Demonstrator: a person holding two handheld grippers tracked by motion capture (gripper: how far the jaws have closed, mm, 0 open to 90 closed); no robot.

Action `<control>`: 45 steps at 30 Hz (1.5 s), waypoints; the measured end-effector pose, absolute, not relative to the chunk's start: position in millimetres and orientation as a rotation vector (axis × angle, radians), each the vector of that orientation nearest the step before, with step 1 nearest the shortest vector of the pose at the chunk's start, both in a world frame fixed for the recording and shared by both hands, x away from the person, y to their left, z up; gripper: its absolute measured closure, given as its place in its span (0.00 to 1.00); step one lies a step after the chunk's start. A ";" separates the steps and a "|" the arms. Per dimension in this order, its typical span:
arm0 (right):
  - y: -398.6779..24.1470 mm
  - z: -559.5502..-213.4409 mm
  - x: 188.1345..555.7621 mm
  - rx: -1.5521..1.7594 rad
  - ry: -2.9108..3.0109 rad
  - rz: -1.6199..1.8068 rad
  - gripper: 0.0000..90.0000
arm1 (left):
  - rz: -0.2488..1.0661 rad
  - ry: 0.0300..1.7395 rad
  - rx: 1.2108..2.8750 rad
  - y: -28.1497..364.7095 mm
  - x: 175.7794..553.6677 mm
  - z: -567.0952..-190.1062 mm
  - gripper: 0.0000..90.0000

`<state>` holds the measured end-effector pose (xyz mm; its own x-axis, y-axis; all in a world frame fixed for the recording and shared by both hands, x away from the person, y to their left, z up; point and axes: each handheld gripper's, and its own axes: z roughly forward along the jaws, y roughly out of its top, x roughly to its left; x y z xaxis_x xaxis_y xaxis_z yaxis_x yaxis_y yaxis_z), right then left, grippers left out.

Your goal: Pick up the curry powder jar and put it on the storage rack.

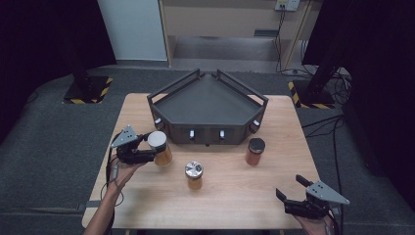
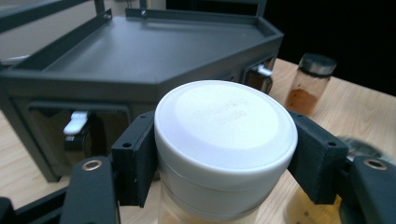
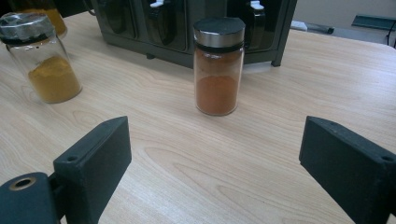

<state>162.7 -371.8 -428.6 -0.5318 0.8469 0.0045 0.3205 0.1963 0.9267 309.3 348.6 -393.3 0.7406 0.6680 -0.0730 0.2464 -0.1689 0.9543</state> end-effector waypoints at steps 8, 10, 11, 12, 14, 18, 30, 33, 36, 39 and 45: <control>-371.7 -428.7 162.9 1.085 1.955 1.320 0.10 | 0.422 0.708 1.716 346.7 312.3 -371.7 0.35; -371.7 -428.7 162.9 1.085 1.955 1.321 0.10 | 0.425 0.708 1.719 345.1 313.4 -364.5 0.35; -371.8 -428.7 162.9 1.085 1.956 1.321 0.10 | 0.429 0.704 1.719 344.4 313.9 -361.6 0.35; -371.8 -429.0 162.9 1.085 1.953 1.323 0.10 | 0.433 0.700 1.719 343.8 314.6 -358.6 0.35; -371.9 -429.0 162.8 1.084 1.953 1.323 0.10 | 0.436 0.698 1.722 342.0 315.7 -352.3 0.35; -371.9 -429.2 162.9 1.085 1.953 1.325 0.10 | 0.445 0.690 1.729 338.1 318.9 -339.5 0.35; -372.3 -429.5 163.2 1.084 1.953 1.327 0.10 | 0.452 0.701 1.723 329.0 336.5 -304.4 0.35; -372.3 -429.3 163.4 1.084 1.955 1.326 0.10 | 0.449 0.707 1.718 327.6 340.3 -302.1 0.35; -372.6 -429.4 163.2 1.085 1.953 1.328 0.10 | 0.467 0.711 1.725 323.0 345.0 -295.9 0.35; -372.9 -429.8 163.5 1.085 1.951 1.329 0.10 | 0.475 0.724 1.710 319.8 352.6 -289.9 0.35; -373.0 -429.6 163.1 1.088 1.949 1.330 0.10 | 0.500 0.757 1.699 313.5 360.8 -283.7 0.35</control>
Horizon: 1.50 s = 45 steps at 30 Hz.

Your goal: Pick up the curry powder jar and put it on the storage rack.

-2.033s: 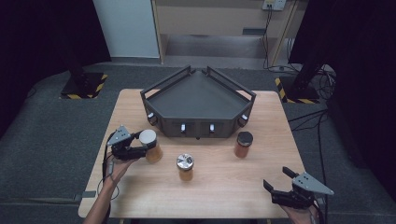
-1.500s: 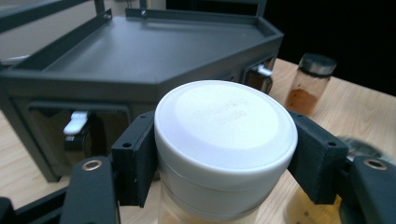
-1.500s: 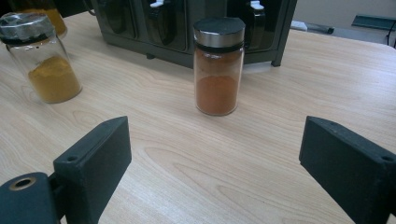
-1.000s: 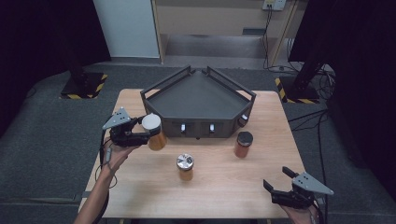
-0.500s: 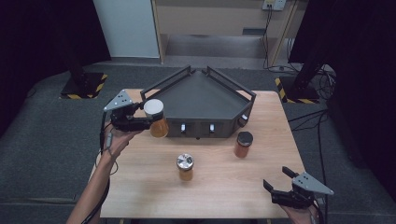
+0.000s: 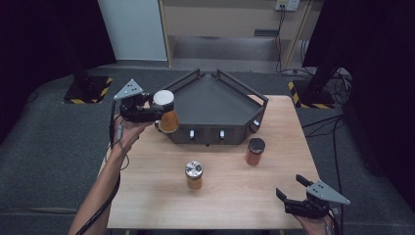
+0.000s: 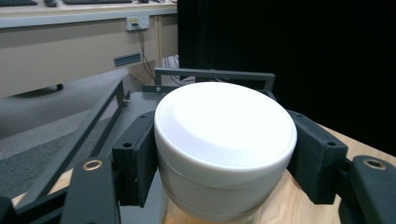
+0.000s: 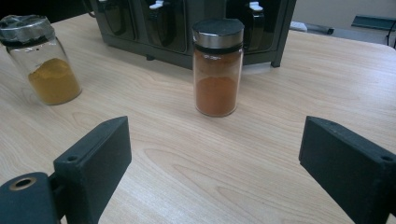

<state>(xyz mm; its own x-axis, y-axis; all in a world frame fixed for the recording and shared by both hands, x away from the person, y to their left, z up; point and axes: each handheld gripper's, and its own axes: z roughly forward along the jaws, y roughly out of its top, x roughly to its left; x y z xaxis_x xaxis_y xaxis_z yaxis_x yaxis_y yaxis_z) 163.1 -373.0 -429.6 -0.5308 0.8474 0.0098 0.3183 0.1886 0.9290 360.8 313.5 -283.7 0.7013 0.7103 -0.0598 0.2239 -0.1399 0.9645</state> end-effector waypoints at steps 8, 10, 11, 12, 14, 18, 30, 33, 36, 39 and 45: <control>-373.6 -429.9 163.1 1.092 1.948 1.333 0.10 | 0.543 0.801 1.665 299.8 377.2 -276.3 0.35; -373.7 -430.1 163.0 1.093 1.945 1.336 0.10 | 0.552 0.810 1.660 295.9 381.1 -275.2 0.35; -373.8 -430.1 162.9 1.095 1.944 1.338 0.10 | 0.554 0.814 1.660 294.3 383.2 -274.5 0.35; -373.8 -430.1 163.0 1.096 1.945 1.338 0.10 | 0.559 0.820 1.652 292.0 384.8 -275.0 0.35; -373.8 -430.2 163.2 1.095 1.946 1.338 0.10 | 0.567 0.830 1.653 287.8 388.1 -274.4 0.35; -374.4 -430.3 163.1 1.094 1.945 1.341 0.10 | 0.574 0.850 1.633 281.3 395.0 -276.9 0.35; -374.9 -430.5 163.2 1.096 1.944 1.344 0.10 | 0.623 0.922 1.603 270.4 407.8 -296.5 0.35; -374.8 -430.4 163.1 1.096 1.944 1.344 0.10 | 0.627 0.936 1.595 269.2 409.3 -301.6 0.35; -375.3 -430.8 163.1 1.091 1.942 1.345 0.10 | 0.634 0.942 1.599 268.1 410.2 -304.9 0.35; -375.1 -430.6 163.2 1.095 1.944 1.345 0.10 | 0.638 0.945 1.599 267.4 410.7 -307.4 0.35; -375.1 -430.8 163.1 1.094 1.942 1.347 0.10 | 0.647 0.953 1.596 264.2 411.8 -314.1 0.35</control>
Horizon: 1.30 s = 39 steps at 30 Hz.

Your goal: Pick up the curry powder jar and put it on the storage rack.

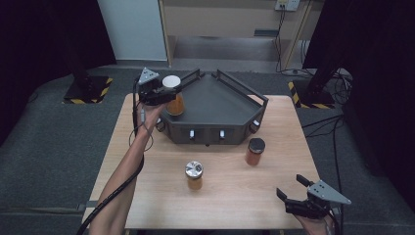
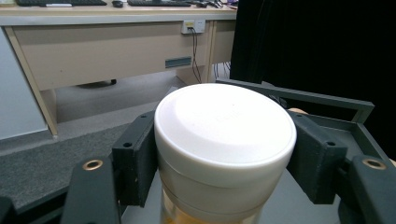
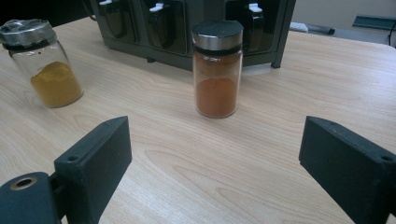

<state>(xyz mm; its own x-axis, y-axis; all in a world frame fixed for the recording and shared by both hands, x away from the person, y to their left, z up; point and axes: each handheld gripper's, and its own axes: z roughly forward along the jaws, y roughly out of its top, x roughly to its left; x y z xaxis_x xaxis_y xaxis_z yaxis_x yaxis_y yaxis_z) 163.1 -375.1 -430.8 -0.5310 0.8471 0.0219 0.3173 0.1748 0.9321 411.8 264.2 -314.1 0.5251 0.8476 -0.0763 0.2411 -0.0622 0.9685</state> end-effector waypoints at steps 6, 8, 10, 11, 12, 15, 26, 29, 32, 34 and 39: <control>-375.3 -430.8 163.1 1.092 1.942 1.347 0.10 | 0.652 0.956 1.609 260.5 413.5 -318.0 0.36; -375.5 -431.0 163.1 1.090 1.942 1.347 0.10 | 0.652 0.958 1.607 259.2 413.7 -319.2 0.36; -375.6 -431.0 163.2 1.090 1.943 1.348 0.10 | 0.651 0.956 1.609 258.4 414.2 -320.2 0.36; -375.5 -431.0 163.2 1.090 1.943 1.348 0.10 | 0.652 0.955 1.610 257.8 414.3 -320.8 0.36; -375.5 -431.0 163.2 1.090 1.943 1.348 0.10 | 0.652 0.955 1.610 257.8 414.3 -320.8 0.36; -375.3 -430.9 163.1 1.091 1.943 1.347 0.10 | 0.654 0.955 1.613 256.5 414.7 -323.0 0.36; -375.3 -430.9 163.0 1.086 1.945 1.348 0.10 | 0.670 0.956 1.593 254.6 413.4 -330.4 0.35; -375.2 -430.8 162.7 1.085 1.944 1.348 0.10 | 0.674 0.956 1.589 254.0 412.6 -331.4 0.35; -375.6 -430.9 162.9 1.085 1.944 1.351 0.10 | 0.672 0.958 1.588 253.9 413.0 -331.5 0.35; -375.5 -430.7 162.7 1.086 1.945 1.350 0.10 | 0.672 0.957 1.577 253.8 412.3 -332.6 0.33; -375.5 -430.8 162.8 1.083 1.944 1.350 0.10 | 0.687 0.970 1.551 253.2 408.8 -330.0 0.18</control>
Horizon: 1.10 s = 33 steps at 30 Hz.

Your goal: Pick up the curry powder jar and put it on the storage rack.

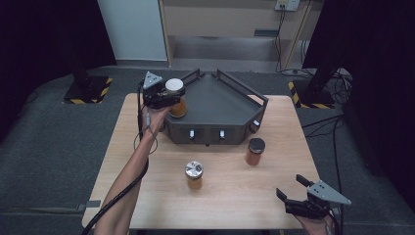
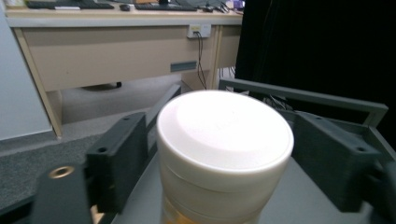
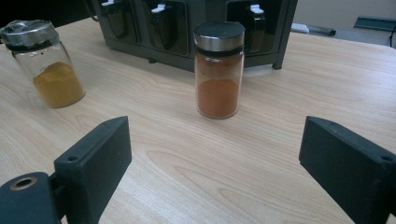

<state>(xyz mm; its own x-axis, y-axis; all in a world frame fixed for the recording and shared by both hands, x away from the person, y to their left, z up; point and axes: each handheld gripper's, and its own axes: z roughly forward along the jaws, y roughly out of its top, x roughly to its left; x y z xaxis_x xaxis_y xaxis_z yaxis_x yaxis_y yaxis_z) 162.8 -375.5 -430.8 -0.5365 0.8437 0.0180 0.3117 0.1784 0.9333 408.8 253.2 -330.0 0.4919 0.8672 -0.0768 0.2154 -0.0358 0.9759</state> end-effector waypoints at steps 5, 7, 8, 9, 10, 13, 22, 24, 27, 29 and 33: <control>-375.3 -430.8 162.8 1.084 1.944 1.349 0.10 | 0.691 0.943 1.524 257.9 403.5 -325.7 0.11; -375.4 -430.6 162.7 1.085 1.945 1.350 0.10 | 0.701 0.927 1.527 258.8 400.0 -321.5 0.09; -375.4 -430.8 162.9 1.083 1.945 1.350 0.10 | 0.706 0.917 1.526 260.0 397.6 -318.9 0.09; -375.4 -430.8 162.9 1.083 1.945 1.350 0.10 | 0.706 0.917 1.526 260.0 397.6 -318.9 0.08; -375.2 -430.6 162.8 1.083 1.946 1.349 0.10 | 0.707 0.911 1.527 261.1 396.0 -317.2 0.08; -375.2 -430.7 163.1 1.084 1.947 1.349 0.10 | 0.694 0.880 1.519 267.3 387.5 -309.9 0.08; -374.6 -430.1 163.2 1.088 1.951 1.349 0.10 | 0.693 0.815 1.558 277.1 368.9 -296.1 0.08; -374.7 -430.1 163.4 1.084 1.954 1.348 0.10 | 0.689 0.809 1.564 278.1 363.0 -294.6 0.07; -374.6 -430.0 163.5 1.084 1.955 1.347 0.10 | 0.673 0.782 1.565 283.3 349.5 -292.5 0.07; -374.6 -429.7 163.3 1.090 1.954 1.348 0.10 | 0.668 0.771 1.578 285.7 342.2 -289.6 0.07; -374.4 -429.8 163.6 1.085 1.957 1.345 0.10 | 0.668 0.750 1.595 290.5 330.8 -285.4 0.07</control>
